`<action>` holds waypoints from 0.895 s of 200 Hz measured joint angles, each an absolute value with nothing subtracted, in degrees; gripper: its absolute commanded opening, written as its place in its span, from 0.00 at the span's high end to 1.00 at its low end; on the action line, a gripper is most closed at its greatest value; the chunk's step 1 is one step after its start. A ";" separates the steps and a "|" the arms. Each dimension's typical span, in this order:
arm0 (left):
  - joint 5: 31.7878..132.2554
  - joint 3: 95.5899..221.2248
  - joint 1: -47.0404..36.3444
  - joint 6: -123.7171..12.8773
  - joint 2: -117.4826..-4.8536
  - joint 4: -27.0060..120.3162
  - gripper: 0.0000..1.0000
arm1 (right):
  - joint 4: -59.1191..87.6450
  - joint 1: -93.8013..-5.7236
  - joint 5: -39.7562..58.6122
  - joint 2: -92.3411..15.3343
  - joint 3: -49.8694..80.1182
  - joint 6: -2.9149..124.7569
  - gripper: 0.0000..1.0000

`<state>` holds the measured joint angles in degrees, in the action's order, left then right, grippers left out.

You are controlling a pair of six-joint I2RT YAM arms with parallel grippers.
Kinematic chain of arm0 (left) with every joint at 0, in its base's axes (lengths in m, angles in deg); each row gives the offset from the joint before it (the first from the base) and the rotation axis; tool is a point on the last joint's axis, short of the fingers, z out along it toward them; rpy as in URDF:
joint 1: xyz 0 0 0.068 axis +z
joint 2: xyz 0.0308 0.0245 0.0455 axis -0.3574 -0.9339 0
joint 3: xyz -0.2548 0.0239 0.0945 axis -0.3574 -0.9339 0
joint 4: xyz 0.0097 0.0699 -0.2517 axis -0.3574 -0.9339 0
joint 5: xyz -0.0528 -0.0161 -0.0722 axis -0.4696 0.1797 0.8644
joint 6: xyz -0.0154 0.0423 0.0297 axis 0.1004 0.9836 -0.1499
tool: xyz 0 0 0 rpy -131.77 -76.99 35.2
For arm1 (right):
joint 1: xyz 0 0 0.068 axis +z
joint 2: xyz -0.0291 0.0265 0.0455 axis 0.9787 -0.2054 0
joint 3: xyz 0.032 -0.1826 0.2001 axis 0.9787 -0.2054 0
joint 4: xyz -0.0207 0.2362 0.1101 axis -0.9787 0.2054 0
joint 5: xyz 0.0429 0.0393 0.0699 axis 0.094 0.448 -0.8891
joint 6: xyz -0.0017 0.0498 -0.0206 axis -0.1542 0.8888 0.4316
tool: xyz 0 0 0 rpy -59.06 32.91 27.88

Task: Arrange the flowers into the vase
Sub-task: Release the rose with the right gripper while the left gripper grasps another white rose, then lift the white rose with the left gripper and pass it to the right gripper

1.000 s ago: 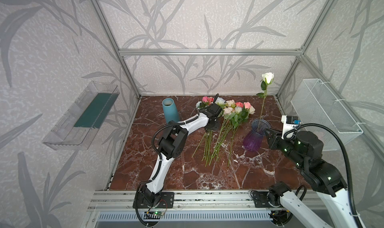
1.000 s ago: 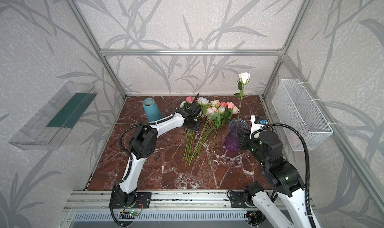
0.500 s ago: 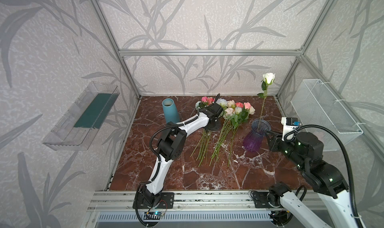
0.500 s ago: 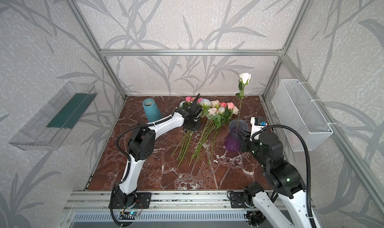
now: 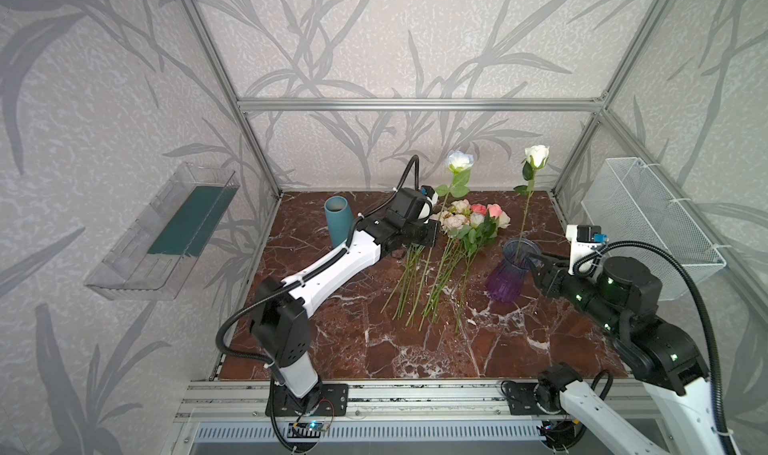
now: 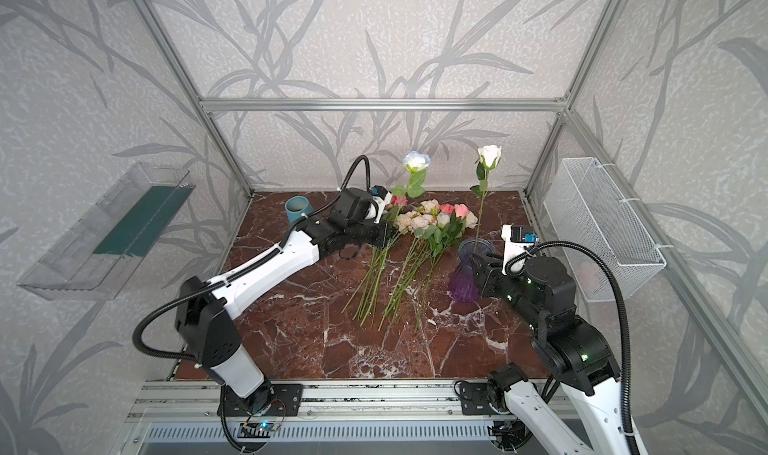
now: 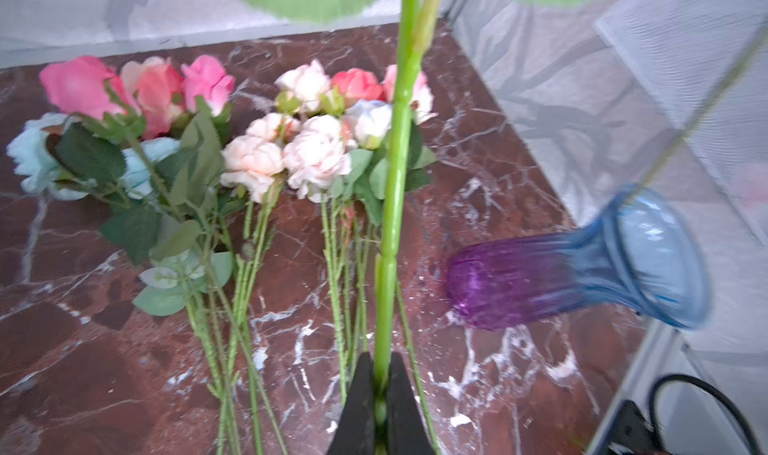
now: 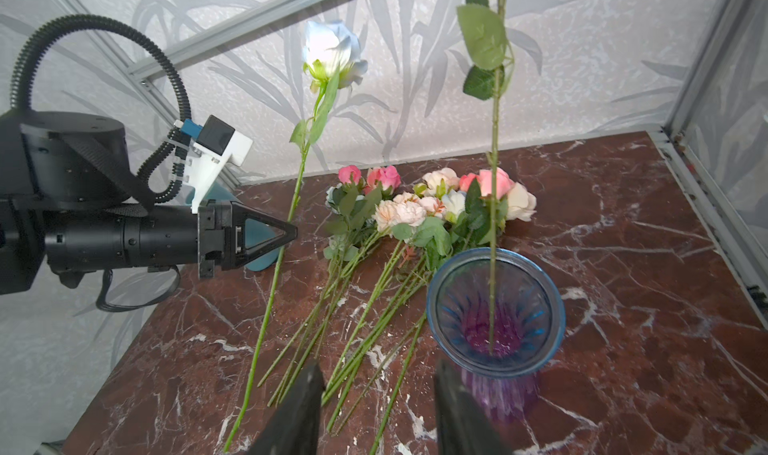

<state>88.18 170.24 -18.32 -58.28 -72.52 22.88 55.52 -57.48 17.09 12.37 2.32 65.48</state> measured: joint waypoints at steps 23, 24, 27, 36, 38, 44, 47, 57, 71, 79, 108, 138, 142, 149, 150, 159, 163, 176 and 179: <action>92.35 162.20 -19.81 -57.82 -65.68 33.11 1.00 | 49.55 -57.48 10.88 11.15 2.08 69.07 0.50; 92.35 162.20 -19.81 -57.82 -65.68 33.11 1.00 | 49.55 -57.48 10.88 11.15 2.08 69.07 0.50; 92.84 161.72 -20.09 -57.84 -65.07 33.99 1.00 | 48.39 -57.48 9.98 10.69 1.99 69.79 0.50; 94.15 160.91 -20.75 -57.86 -64.02 36.37 1.00 | 45.02 -57.46 7.45 9.31 1.68 71.56 0.50; 94.50 160.84 -20.86 -57.86 -63.88 36.87 1.00 | 44.63 -57.48 7.01 9.07 1.68 71.89 0.50; 95.37 160.51 -21.45 -57.88 -63.40 38.84 1.00 | 42.25 -57.46 5.07 7.45 1.68 73.29 0.50; 95.61 160.45 -21.58 -57.88 -63.27 39.39 1.00 | 41.13 -57.46 4.26 6.69 1.71 73.74 0.50; 96.44 159.88 -22.30 -57.93 -62.60 41.35 1.00 | 38.25 -57.02 2.12 4.20 1.73 75.12 0.51; 96.92 158.44 -23.55 -58.10 -61.04 43.54 1.00 | 34.93 -55.47 0.67 0.61 1.73 76.54 0.50; 97.01 157.43 -24.12 -58.50 -60.10 44.52 1.00 | 33.59 -54.20 0.21 -1.27 1.73 77.11 0.50; 97.25 153.63 -25.32 -60.35 -56.32 47.10 1.00 | 30.53 -47.80 0.52 -5.88 1.73 77.55 0.51; 97.36 150.63 -25.69 -61.60 -53.39 48.87 1.00 | 28.44 -45.37 1.46 -7.67 1.73 78.01 0.62; 97.36 150.15 -25.73 -61.84 -53.02 49.05 1.00 | 28.28 -45.35 1.81 -7.83 1.73 78.01 0.64; 97.32 149.28 -25.78 -62.10 -52.43 49.33 1.00 | 28.15 -45.35 2.14 -8.07 1.73 78.14 0.69; 97.32 149.28 -25.78 -62.10 -52.43 49.33 1.00 | 28.15 -45.35 2.14 -8.07 1.73 78.14 0.69; 97.16 148.45 -25.78 -62.65 -52.02 49.72 1.00 | 27.91 -45.35 2.60 -8.28 1.73 78.33 0.71; 97.21 148.12 -25.78 -62.91 -51.95 49.86 1.00 | 27.87 -45.35 2.75 -8.35 1.73 78.27 0.71; 97.18 147.22 -25.82 -63.26 -51.80 50.47 1.00 | 27.45 -45.35 3.01 -8.55 1.73 78.47 0.72; 97.18 147.07 -25.84 -63.35 -51.80 50.56 1.00 | 27.32 -45.33 3.01 -8.68 1.75 78.40 0.72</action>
